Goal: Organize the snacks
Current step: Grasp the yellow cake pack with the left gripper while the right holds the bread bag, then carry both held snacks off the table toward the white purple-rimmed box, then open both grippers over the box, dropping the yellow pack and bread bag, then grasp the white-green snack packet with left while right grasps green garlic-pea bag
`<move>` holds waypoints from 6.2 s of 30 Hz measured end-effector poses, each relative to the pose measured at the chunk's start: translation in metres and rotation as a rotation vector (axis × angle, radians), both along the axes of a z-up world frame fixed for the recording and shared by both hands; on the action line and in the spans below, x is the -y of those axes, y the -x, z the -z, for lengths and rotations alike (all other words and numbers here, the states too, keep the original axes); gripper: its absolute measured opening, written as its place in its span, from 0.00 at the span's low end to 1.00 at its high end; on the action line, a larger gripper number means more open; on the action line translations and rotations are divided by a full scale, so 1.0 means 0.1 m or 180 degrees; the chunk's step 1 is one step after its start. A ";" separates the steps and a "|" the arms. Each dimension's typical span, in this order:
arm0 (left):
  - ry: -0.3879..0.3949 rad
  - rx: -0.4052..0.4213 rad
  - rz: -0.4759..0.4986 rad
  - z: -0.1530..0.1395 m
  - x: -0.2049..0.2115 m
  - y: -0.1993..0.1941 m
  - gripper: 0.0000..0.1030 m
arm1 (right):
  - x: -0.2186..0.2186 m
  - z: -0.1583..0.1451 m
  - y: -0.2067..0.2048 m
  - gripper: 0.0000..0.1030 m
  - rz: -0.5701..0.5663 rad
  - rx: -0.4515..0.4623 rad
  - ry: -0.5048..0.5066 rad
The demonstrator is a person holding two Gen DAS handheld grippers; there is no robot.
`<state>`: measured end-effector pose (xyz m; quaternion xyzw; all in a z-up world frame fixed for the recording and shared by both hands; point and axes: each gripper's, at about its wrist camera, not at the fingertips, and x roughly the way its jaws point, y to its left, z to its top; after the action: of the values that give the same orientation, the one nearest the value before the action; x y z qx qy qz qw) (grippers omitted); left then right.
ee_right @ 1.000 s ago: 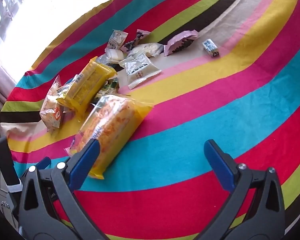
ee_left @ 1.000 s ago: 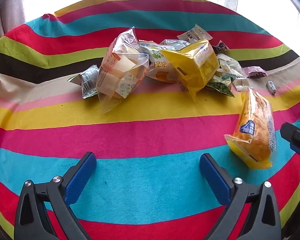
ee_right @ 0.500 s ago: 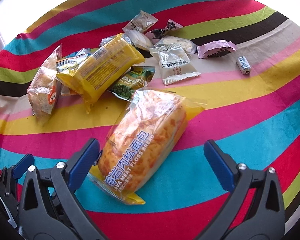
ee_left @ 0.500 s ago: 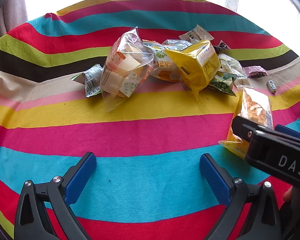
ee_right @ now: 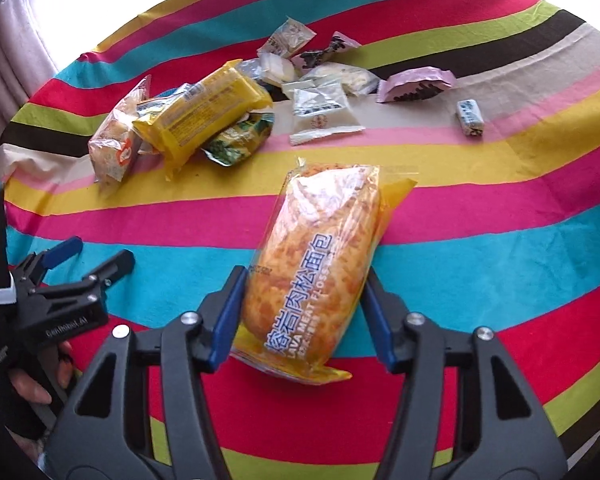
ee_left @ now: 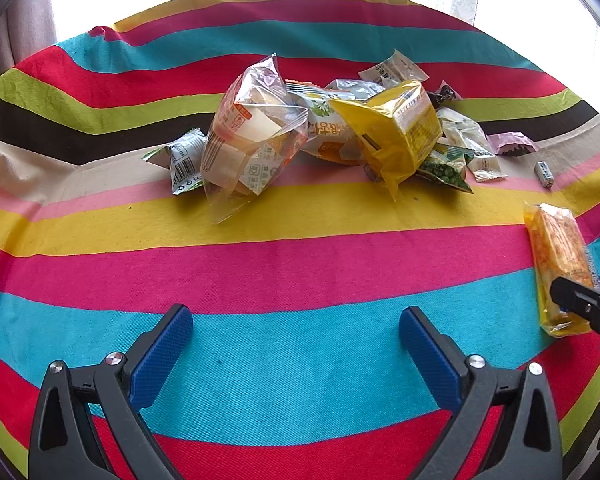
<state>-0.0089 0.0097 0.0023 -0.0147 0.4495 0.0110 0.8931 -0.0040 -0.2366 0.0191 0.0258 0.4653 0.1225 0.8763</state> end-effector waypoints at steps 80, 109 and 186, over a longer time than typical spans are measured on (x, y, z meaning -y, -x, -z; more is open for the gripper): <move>0.0576 0.0271 0.0129 -0.59 -0.29 1.60 0.47 | -0.44 -0.24 1.09 0.55 -0.0611 0.0312 -0.0327; 0.0554 0.0525 -0.1425 -0.73 -2.14 3.56 0.47 | -2.79 -0.57 2.70 0.55 -0.3254 0.0468 0.0015; 0.0610 0.0270 -0.0715 -0.18 -1.13 0.61 0.32 | -0.43 0.01 -0.70 0.38 0.0104 0.0259 -0.0726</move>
<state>-0.0701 0.1227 0.0204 -0.1505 0.4058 0.0672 0.8990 0.0663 -0.1938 0.0176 0.1279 0.4118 0.1613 0.8877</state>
